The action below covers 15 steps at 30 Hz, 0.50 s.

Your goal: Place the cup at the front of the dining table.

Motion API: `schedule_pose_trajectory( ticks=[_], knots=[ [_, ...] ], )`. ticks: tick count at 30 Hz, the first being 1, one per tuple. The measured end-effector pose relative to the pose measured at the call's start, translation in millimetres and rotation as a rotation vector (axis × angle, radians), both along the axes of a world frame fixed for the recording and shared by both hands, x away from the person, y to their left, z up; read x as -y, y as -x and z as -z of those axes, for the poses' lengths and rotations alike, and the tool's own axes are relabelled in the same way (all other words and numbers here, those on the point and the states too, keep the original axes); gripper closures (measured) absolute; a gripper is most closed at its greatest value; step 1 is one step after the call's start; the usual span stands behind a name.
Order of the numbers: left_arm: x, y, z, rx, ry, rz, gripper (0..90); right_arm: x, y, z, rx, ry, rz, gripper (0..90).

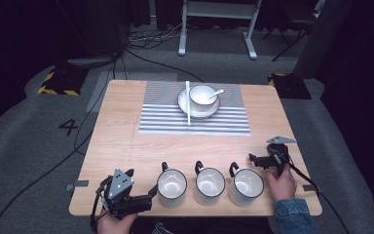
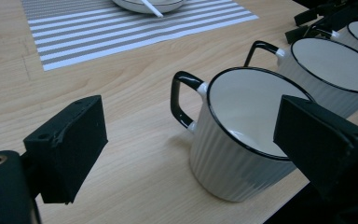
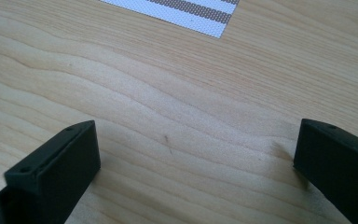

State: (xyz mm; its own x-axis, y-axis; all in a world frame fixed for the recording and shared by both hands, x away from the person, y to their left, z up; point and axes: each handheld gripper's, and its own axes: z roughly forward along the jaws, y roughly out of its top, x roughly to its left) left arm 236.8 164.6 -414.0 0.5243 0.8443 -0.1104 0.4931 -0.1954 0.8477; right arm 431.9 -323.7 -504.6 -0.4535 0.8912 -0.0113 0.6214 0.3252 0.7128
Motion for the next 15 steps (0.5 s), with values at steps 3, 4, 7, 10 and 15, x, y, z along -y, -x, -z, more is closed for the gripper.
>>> schedule_pose_trajectory(
  ticks=[3, 4, 7, 10, 15],
  knots=[
    [8.8, 2.9, 0.9, 0.021, -0.001, 0.011, 9.9, 0.0, 0.0, 0.0, 0.0, 0.0, 0.0, 0.2],
    [10.7, 4.6, 0.3, 0.042, 0.0, -0.004, 8.9, 0.0, 0.0, 0.0, 0.0, 0.0, 0.0, 0.2],
    [16.4, 7.8, -0.9, 0.072, 0.022, -0.024, 0.2, -0.5, 0.1, -0.1, -0.001, -0.008, 0.003, 0.2],
    [21.1, 9.8, -0.9, 0.073, 0.039, -0.009, 0.1, -0.5, 0.1, -0.1, -0.001, -0.008, 0.003, 0.3],
    [32.2, 10.4, 5.2, 0.06, 0.036, 0.029, 0.1, -0.2, -0.3, 0.1, 0.005, -0.005, -0.002, 0.2]
  ],
)
